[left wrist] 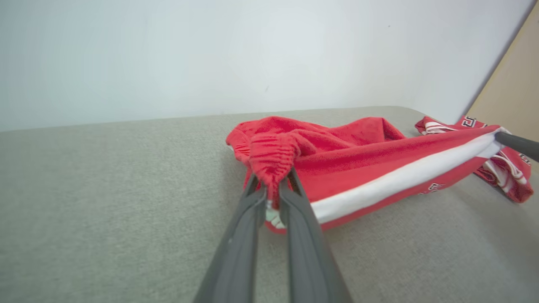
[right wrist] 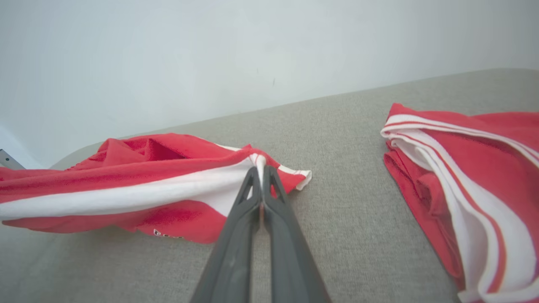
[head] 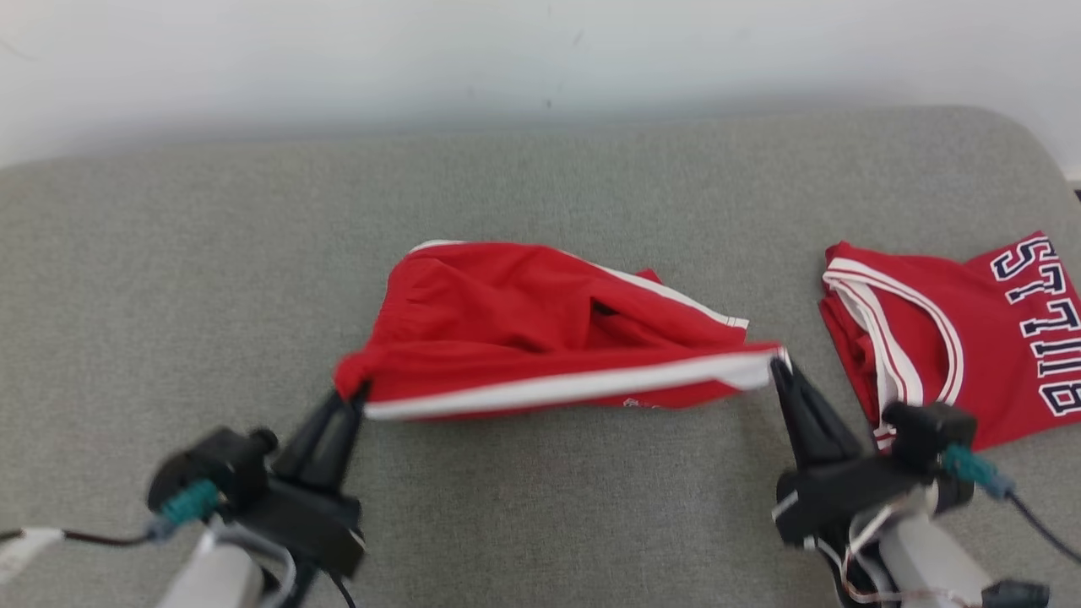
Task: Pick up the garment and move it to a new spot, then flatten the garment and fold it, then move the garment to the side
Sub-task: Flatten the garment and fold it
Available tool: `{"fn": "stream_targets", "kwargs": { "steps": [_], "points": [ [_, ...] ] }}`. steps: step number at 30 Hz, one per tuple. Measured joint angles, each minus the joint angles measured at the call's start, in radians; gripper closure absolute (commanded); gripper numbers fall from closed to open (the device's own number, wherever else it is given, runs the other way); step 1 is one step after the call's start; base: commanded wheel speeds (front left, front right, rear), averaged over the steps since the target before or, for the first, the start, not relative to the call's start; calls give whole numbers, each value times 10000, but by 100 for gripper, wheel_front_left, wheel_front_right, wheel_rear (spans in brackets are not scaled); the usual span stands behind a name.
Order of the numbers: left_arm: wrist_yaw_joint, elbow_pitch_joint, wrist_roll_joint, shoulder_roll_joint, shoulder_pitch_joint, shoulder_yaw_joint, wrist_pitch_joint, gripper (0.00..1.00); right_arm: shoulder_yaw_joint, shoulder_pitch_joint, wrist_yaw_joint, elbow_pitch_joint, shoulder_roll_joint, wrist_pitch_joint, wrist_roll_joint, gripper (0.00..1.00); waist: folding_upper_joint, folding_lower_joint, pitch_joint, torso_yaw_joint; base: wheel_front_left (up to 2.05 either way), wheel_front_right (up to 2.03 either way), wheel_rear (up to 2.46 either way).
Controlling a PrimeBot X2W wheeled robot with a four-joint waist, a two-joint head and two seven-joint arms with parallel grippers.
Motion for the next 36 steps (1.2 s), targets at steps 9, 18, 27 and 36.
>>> {"fn": "stream_targets", "kwargs": {
  "steps": [9, 18, 27, 36],
  "points": [
    [-2, 134, 194, 1243, -2621, -700, 0, 100, 640, -2757, 4, 63, -671, 0, -445, 100, 0, 0, -1101, 114, 0, 0, 0],
    [-6, 1448, 253, 2176, -5624, -1804, -21, 100, 1528, -5980, 6, 1227, -965, 0, -671, 100, -1, -1, -1330, 221, 0, 0, 0],
    [-13, 2794, 665, 2313, -8946, -2911, -27, 100, 1666, -9594, 10, 3141, -972, 0, -1058, 100, 0, 0, 11, 214, 0, 0, 0],
    [88, 2364, 1455, 2127, -11436, -2324, -29, 100, 454, -12563, 8, 4276, -470, -4, -2771, 100, 0, 2, 2116, 107, 0, 0, 0]
  ]
}}
